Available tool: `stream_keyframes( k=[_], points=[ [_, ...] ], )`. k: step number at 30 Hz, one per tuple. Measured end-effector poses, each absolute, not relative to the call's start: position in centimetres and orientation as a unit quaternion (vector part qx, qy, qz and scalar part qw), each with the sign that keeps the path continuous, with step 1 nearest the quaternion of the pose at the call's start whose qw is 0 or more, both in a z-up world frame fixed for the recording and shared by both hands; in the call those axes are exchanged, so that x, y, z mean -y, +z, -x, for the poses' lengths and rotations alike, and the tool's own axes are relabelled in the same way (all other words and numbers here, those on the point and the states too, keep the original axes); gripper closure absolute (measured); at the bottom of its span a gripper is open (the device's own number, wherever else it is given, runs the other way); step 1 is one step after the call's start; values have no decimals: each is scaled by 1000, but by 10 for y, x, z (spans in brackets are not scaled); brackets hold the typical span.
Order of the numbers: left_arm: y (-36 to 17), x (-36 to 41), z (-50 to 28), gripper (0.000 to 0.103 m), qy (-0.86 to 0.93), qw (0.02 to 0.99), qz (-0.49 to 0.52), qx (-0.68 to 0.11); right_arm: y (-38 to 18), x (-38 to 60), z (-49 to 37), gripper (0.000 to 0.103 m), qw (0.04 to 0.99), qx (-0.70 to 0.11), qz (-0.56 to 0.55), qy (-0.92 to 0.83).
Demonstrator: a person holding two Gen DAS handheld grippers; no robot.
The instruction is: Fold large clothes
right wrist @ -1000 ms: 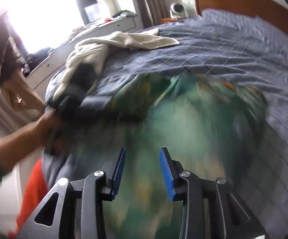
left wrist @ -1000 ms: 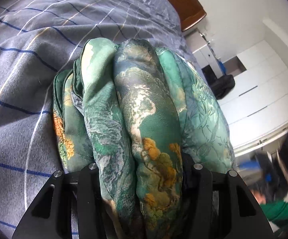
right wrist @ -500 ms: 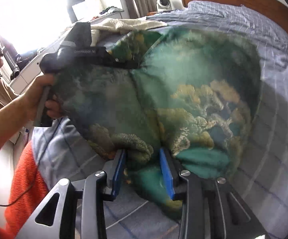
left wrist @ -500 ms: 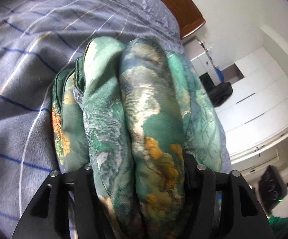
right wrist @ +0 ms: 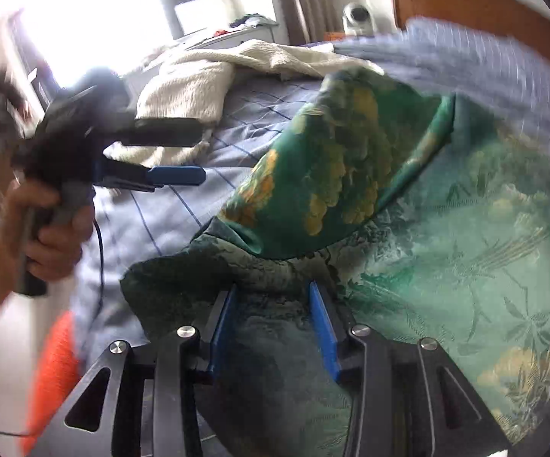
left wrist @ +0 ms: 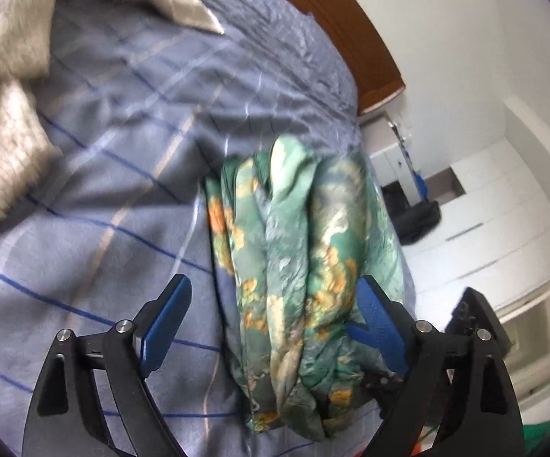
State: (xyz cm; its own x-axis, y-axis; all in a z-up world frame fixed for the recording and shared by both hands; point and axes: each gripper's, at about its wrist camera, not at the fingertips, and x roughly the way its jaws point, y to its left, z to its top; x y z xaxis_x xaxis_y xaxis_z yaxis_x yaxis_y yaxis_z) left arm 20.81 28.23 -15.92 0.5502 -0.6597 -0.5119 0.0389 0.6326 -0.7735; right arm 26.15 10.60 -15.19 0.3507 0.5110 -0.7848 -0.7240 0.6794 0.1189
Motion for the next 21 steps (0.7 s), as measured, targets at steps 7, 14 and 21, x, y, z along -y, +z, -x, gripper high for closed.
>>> stream_keyframes(
  k=[7,14,21],
  points=[
    [-178,-253,-252,11,-263,777,348,-454,-149,-99,-254,62,820,-423,117,368],
    [-184,-250,-260,6,-253,777,356,-454,-152,-106,-252,62,820,-418,110,375],
    [-188,-221,-303,1,-333,724,384,-467,-154,-103,-245,63,822,-414,104,376]
  ],
)
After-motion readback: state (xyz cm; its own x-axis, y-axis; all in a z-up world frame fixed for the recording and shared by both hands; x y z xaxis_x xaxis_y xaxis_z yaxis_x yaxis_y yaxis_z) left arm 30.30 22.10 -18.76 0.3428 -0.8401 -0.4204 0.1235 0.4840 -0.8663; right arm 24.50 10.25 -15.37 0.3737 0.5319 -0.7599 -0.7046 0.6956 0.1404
